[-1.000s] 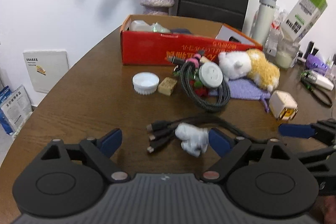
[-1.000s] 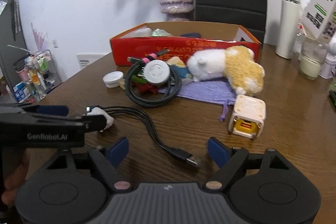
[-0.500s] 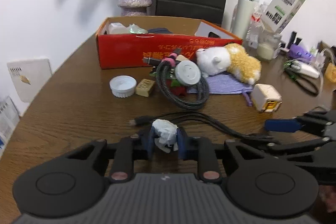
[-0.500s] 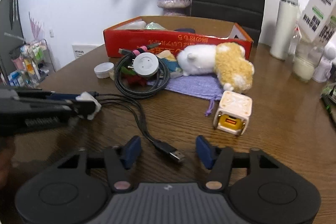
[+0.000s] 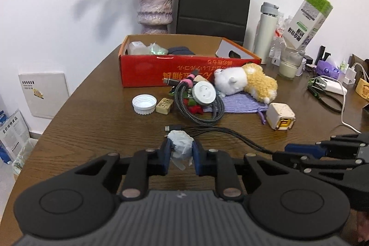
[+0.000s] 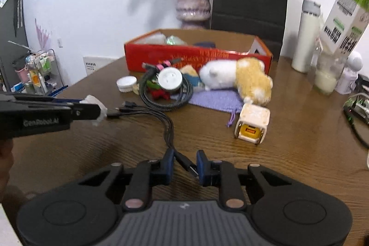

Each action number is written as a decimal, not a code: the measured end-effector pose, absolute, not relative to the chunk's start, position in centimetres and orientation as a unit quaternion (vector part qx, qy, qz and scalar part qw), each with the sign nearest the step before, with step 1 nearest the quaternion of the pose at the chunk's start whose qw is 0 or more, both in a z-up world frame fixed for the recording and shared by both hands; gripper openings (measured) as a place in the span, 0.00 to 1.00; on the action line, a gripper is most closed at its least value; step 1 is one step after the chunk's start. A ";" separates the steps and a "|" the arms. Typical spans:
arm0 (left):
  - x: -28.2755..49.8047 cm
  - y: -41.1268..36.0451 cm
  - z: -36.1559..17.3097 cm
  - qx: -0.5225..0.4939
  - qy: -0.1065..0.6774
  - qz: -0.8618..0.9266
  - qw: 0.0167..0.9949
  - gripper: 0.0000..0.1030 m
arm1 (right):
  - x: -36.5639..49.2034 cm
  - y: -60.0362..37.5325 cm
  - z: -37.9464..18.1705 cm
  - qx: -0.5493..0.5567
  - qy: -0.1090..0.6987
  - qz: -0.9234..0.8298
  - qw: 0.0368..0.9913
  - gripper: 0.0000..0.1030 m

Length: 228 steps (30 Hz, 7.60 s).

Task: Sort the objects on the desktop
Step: 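Grasp the white cable plug with the left tool while the right grasps the cable, then lift the white cable and lower it into the box with both tools, then open both tools and withdraw them from the box, then grasp the white round disc with the right tool while the left reaches into the item pile, then grasp the red artificial flower with the left tool from the pile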

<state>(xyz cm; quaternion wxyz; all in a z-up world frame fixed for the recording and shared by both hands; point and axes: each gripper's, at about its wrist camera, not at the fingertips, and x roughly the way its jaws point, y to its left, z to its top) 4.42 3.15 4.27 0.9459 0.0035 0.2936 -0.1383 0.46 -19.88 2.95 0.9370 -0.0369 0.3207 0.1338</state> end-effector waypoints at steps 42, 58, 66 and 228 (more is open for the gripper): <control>19.8 3.5 16.1 -0.037 0.203 -0.158 0.966 0.20 | 11.8 -19.6 17.2 -0.074 0.156 0.141 0.975 0.19; 40.8 0.7 9.8 -0.037 0.353 -0.145 0.923 0.20 | 37.8 -15.8 11.7 -0.061 0.328 0.173 0.927 0.19; 46.9 0.6 6.3 -0.025 0.413 -0.113 0.903 0.22 | 44.8 -14.3 6.4 -0.052 0.417 0.170 0.891 0.20; 14.1 -10.8 2.2 0.113 0.265 -0.223 0.931 0.01 | 10.7 -29.1 3.7 0.160 0.223 0.080 0.958 0.37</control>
